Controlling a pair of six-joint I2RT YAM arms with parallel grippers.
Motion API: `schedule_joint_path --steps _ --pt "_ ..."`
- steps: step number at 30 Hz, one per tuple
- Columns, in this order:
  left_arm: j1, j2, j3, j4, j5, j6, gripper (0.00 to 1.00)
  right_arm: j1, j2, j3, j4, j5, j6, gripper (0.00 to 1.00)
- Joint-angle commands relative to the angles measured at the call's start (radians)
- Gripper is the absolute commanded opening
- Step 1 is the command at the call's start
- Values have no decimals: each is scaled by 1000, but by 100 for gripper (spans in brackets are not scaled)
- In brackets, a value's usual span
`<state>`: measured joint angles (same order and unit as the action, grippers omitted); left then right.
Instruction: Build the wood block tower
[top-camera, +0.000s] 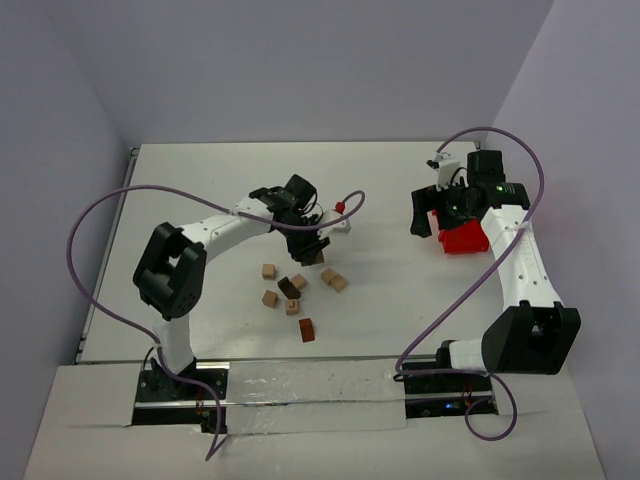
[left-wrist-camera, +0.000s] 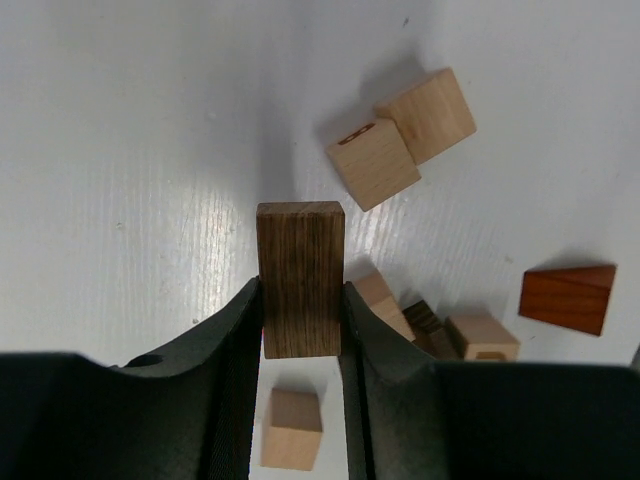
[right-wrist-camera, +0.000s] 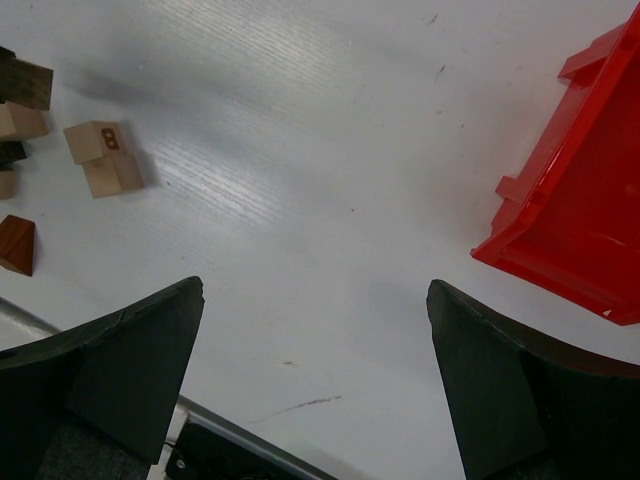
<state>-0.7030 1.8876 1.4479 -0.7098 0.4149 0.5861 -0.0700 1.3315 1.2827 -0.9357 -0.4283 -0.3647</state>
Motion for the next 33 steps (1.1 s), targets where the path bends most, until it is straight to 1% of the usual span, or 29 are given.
schedule_joint_path --steps 1,4,7,10,13,17,20,23,24,30,33 --pt "20 85 122 -128 53 226 0 -1 5 1 -1 -21 -16 100" --pt "44 143 180 -163 49 299 0 0 3 -3 -2 -9 -24 100" --pt "60 196 220 -170 34 335 0 1 6 -13 -5 -3 -30 100" --pt "64 213 213 -151 36 347 1 1 12 -14 -7 3 -35 100" --pt "69 228 199 -101 30 356 4 1 24 -8 -11 12 -41 100" --pt "74 267 212 -106 33 381 7 1 39 0 -16 19 -45 100" --pt "79 289 215 -100 33 405 12 -1 49 11 -20 20 -48 100" --pt "80 303 224 -109 35 417 19 1 54 18 -21 19 -49 100" --pt "81 308 230 -112 35 421 24 0 55 19 -23 16 -49 100" --pt "80 298 270 -135 28 415 47 0 55 29 -21 -6 -45 100" --pt "83 275 295 -164 16 401 55 1 47 30 -13 -18 -35 100"
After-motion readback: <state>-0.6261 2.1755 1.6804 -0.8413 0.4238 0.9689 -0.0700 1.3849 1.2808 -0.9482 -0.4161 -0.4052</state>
